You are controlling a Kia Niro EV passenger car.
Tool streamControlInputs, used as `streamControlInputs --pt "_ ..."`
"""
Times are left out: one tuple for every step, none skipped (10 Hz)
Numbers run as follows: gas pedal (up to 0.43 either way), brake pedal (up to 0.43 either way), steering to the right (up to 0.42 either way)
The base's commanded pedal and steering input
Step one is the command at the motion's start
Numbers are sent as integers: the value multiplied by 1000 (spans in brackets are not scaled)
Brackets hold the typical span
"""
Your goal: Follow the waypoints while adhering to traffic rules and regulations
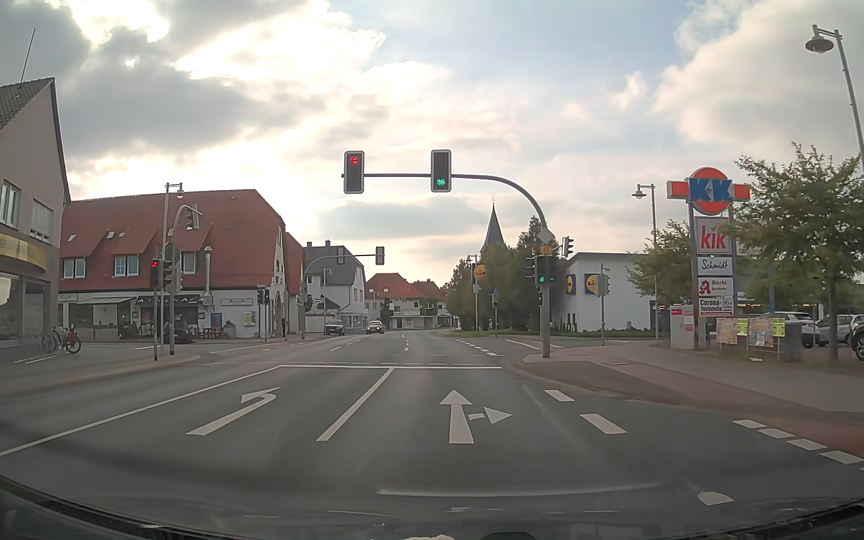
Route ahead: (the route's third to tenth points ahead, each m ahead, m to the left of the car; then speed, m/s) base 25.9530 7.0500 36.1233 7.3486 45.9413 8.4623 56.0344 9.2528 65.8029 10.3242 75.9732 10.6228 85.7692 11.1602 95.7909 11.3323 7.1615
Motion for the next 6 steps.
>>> streamControlInputs --pt "268 0 -18" --pt "268 0 -18" --pt "268 0 -18" --pt "268 0 -18" --pt "268 0 -18" --pt "268 0 -18"
